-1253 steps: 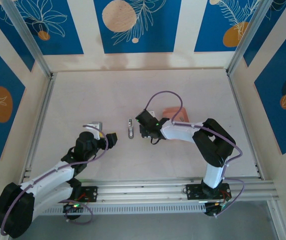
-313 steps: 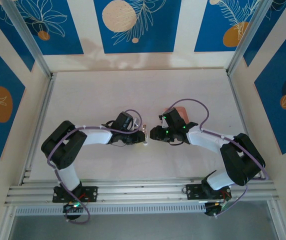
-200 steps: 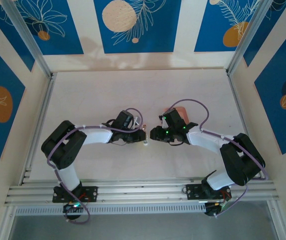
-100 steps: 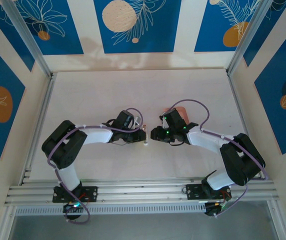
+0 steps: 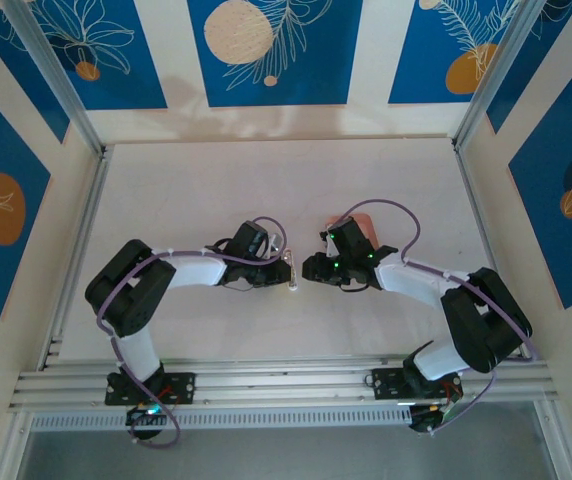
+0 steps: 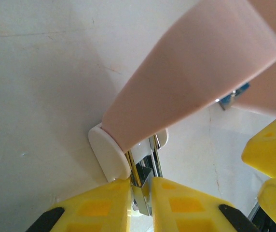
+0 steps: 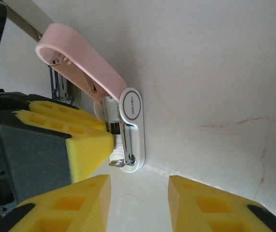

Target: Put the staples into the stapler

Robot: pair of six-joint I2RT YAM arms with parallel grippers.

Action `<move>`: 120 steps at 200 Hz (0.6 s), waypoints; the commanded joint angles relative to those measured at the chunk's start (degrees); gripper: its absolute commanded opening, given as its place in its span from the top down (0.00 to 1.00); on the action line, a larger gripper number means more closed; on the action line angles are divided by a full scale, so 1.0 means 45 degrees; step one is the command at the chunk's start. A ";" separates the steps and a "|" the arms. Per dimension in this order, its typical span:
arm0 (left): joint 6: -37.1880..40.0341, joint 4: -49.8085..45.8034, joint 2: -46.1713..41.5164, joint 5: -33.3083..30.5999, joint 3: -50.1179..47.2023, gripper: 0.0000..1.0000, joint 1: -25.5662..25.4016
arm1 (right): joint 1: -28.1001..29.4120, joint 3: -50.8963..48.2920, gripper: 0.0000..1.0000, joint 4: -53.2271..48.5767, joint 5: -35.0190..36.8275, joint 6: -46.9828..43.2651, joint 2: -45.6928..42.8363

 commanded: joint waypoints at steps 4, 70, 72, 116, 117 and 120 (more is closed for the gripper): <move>0.0302 -0.0367 -0.0381 0.0064 0.0312 0.82 -0.0173 | -0.0113 -0.0246 0.64 -0.0040 -0.0262 -0.0078 -0.0475; 0.0309 -0.0141 -0.1033 -0.0078 -0.0013 0.84 -0.0169 | -0.0124 -0.0395 0.64 -0.0048 -0.0195 0.0006 -0.0885; 0.0307 -0.0120 -0.1035 -0.0069 -0.0030 0.84 -0.0167 | -0.0132 -0.0390 0.64 -0.0044 -0.0199 0.0002 -0.0883; 0.0227 -0.0291 -0.1016 -0.0179 -0.0049 0.77 -0.0179 | -0.0113 -0.0432 0.64 -0.0068 -0.0208 0.0040 -0.0999; 0.0238 -0.0319 -0.1003 -0.0181 -0.0046 0.76 -0.0173 | -0.0114 -0.0439 0.64 -0.0062 -0.0208 0.0040 -0.1009; 0.0244 -0.0378 -0.0983 -0.0178 -0.0023 0.74 -0.0179 | -0.0113 -0.0446 0.64 -0.0057 -0.0207 0.0040 -0.1000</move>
